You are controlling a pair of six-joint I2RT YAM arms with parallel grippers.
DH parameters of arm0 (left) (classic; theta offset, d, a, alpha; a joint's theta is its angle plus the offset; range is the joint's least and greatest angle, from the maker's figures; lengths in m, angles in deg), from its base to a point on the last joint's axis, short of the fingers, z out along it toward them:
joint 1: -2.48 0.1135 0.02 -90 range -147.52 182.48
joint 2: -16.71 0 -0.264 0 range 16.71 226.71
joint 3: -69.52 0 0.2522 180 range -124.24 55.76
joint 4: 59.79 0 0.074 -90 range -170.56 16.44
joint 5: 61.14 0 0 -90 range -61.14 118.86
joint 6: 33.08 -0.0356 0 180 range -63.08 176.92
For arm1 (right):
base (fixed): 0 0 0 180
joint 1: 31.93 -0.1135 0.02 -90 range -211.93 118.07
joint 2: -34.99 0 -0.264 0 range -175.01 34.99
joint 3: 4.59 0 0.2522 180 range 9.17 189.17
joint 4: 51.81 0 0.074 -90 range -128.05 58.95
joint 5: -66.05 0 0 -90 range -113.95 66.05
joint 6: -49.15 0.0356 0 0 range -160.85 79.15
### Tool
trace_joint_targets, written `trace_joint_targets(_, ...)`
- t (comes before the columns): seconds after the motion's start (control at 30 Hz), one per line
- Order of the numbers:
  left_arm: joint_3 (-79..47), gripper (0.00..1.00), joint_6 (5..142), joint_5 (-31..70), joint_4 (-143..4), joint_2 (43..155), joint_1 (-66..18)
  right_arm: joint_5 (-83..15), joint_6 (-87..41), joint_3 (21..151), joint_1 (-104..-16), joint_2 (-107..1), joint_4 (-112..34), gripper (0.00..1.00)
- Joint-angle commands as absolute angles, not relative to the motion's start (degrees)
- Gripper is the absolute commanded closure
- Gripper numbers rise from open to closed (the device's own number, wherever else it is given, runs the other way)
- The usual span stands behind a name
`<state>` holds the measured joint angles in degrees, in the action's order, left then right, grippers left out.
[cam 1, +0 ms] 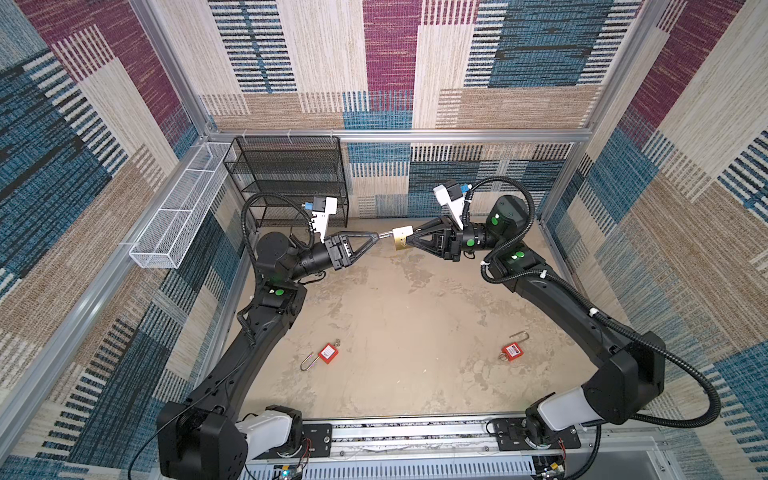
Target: Lock with the key
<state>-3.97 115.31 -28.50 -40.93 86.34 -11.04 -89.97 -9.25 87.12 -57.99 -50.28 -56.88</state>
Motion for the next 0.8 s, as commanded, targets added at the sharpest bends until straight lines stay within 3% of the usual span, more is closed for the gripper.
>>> trace_joint_targets(0.0,-4.80,0.60,114.33,-29.75,-40.19,86.54,-11.06,-89.12,-5.55,86.44,-58.03,-49.81,-64.12,1.00)
trace_joint_targets(0.3,-5.83,0.73,114.23,-30.11,-40.54,86.83,-11.06,-87.67,-1.50,85.99,-57.96,-50.78,-69.35,1.00)
trace_joint_targets(0.47,-6.29,0.73,114.47,-30.50,-40.54,87.02,-11.14,-87.01,-0.76,85.68,-58.01,-50.75,-70.42,1.00)
trace_joint_targets(0.6,-6.47,0.67,114.50,-30.72,-40.51,87.02,-11.14,-86.29,-0.05,85.12,-58.03,-50.97,-71.88,1.00)
trace_joint_targets(0.77,-6.73,0.69,114.58,-30.77,-40.65,87.00,-11.23,-85.66,1.43,84.68,-58.03,-51.40,-74.00,1.00)
